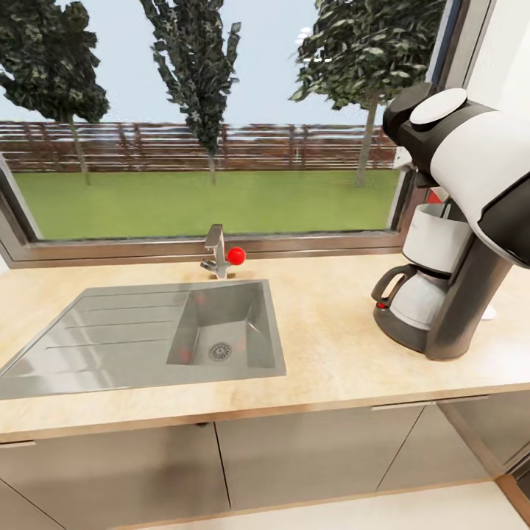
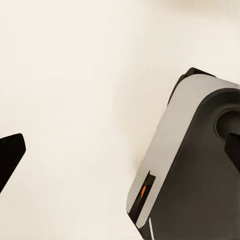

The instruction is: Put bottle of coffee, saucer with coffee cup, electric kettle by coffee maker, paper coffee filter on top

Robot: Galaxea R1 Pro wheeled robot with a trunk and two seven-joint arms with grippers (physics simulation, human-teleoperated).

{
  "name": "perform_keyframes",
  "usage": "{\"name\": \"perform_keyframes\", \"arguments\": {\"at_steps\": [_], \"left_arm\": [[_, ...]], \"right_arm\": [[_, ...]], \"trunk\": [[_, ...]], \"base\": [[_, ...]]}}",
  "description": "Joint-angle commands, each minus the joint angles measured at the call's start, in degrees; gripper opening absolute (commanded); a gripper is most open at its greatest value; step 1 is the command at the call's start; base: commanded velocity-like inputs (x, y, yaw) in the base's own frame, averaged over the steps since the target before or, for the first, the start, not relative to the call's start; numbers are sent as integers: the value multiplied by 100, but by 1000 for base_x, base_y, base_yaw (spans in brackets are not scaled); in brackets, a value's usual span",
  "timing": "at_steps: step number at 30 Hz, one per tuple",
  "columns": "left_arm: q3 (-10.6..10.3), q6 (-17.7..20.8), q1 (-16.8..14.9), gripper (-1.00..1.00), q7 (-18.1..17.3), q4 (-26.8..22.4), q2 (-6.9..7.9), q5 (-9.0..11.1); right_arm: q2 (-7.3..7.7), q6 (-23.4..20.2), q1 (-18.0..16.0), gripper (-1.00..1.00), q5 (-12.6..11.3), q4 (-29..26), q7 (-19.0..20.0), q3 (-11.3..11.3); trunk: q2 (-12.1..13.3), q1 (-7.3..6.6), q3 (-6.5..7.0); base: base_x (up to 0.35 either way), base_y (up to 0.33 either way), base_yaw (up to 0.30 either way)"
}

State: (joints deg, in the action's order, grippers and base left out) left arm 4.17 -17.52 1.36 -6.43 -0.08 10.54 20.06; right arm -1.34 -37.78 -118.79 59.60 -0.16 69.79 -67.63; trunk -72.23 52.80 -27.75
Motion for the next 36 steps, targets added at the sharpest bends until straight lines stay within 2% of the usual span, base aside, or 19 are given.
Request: {"name": "perform_keyframes", "arguments": {"at_steps": [1, 3, 19, 36], "left_arm": [[40, -5, 2, 100, -51, -1, 1, 33], [40, -5, 2, 100, -51, -1, 1, 33], [40, -5, -2, 100, -51, -1, 1, 33], [40, -6, -2, 100, -51, -1, 1, 33]], "right_arm": [[0, -64, -4, -100, 35, -2, 19, 40], [1, -63, -4, -100, 35, -2, 19, 40], [10, -64, -4, -100, 38, -2, 24, 40], [10, -63, -4, -100, 43, -2, 25, 40]], "trunk": [[-3, 0, -5], [-3, 0, -5], [-645, 352, -292], [-645, 352, -292]], "base": [[0, 0, 0], [0, 0, 0], [0, 0, 0], [0, 0, 0]]}}
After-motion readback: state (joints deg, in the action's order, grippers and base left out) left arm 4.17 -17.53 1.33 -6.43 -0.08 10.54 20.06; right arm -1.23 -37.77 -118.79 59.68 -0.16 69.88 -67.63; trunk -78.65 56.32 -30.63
